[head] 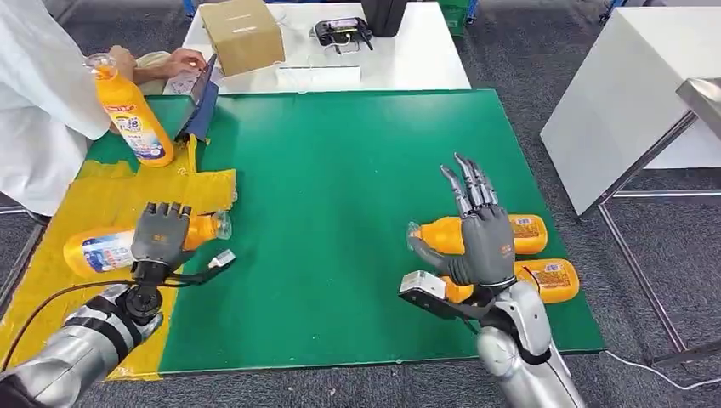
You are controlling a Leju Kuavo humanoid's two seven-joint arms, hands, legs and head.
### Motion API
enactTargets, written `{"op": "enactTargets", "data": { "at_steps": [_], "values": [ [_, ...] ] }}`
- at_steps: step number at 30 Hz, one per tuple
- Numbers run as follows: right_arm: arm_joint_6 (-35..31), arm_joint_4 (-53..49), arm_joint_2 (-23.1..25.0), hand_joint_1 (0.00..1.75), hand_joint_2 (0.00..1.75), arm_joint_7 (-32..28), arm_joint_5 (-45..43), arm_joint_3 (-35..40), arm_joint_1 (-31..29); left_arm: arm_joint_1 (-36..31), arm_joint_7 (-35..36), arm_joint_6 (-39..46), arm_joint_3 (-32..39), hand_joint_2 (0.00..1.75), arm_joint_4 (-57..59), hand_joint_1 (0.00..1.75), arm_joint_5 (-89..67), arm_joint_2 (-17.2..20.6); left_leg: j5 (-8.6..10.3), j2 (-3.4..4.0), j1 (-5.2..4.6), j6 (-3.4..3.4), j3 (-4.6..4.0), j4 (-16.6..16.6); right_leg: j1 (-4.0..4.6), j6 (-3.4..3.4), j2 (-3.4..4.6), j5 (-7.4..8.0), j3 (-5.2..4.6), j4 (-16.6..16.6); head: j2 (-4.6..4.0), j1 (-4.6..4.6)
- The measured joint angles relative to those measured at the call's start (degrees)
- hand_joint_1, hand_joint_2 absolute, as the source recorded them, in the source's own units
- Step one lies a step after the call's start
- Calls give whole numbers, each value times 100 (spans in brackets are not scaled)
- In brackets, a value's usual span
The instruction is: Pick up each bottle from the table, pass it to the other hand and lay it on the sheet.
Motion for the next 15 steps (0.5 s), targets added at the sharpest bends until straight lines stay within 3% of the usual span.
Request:
{"op": "enactTargets", "data": {
  "at_steps": [2, 10, 15],
  "values": [
    [141, 22, -111, 0, 175, 74, 80, 0, -64, -25, 11, 48, -325, 175, 241, 0, 24, -21, 0, -6, 1, 0, 0, 0, 1, 0, -6, -1, 3, 0, 0, -2],
    [643, 359, -389, 0, 175, 468, 389, 24, -414, 14, -1367, 254, 231, 175, 668, 0, 1052, -356, 6, -38, 1, 6, 6, -2, 1, 0, -38, -4, 21, 2, 0, 0],
    [1237, 848, -575, 0, 175, 723, 583, 42, -730, 399, -3007, 315, 1983, 175, 287, 0, 2167, -750, 13, -36, -10, 17, 5, 0, -8, 9, -39, 3, 15, 1, 0, -4]
  ]
}}
